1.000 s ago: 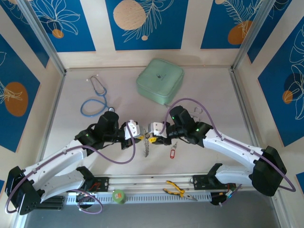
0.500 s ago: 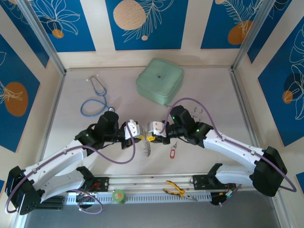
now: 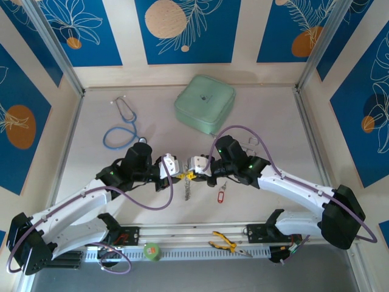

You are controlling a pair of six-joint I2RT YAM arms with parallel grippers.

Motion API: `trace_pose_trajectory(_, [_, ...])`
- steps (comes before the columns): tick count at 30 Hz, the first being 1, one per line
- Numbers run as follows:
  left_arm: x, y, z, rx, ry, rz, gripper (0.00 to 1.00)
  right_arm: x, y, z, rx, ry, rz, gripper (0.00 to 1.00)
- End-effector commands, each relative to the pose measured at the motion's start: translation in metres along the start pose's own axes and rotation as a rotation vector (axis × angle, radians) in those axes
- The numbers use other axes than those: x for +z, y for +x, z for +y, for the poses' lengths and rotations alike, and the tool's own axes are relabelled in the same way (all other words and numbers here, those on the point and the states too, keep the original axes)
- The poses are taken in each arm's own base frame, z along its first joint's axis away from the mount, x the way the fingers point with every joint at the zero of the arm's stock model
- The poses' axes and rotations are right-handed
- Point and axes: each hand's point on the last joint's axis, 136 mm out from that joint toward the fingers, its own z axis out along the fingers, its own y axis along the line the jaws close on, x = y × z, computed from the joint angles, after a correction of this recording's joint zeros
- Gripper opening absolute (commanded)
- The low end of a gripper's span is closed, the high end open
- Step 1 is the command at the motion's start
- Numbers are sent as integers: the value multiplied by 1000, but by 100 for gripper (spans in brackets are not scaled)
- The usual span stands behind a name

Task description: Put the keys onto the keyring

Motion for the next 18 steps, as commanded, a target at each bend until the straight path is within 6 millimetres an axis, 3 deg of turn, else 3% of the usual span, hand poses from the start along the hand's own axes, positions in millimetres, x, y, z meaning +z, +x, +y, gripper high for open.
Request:
trace_pose_trajectory(1, [-1, -7, -2, 18, 5, -26, 0, -3, -16, 2, -12, -30, -46, 0])
trace_pose_trajectory(3, [-2, -5, 3, 14, -29, -24, 17, -6, -18, 3, 1, -37, -61, 0])
trace_pose_trajectory(7, [-4, -3, 2, 25, -64, -81, 35, -14, -27, 3, 22, -45, -126, 0])
trace_pose_trajectory(12, [-8, 1, 2, 38, -122, -168, 38, -20, -29, 7, 28, -60, -161, 0])
trace_pose_trajectory(18, [-18, -13, -8, 58, -109, -291, 34, -21, -29, 11, 32, -72, -172, 0])
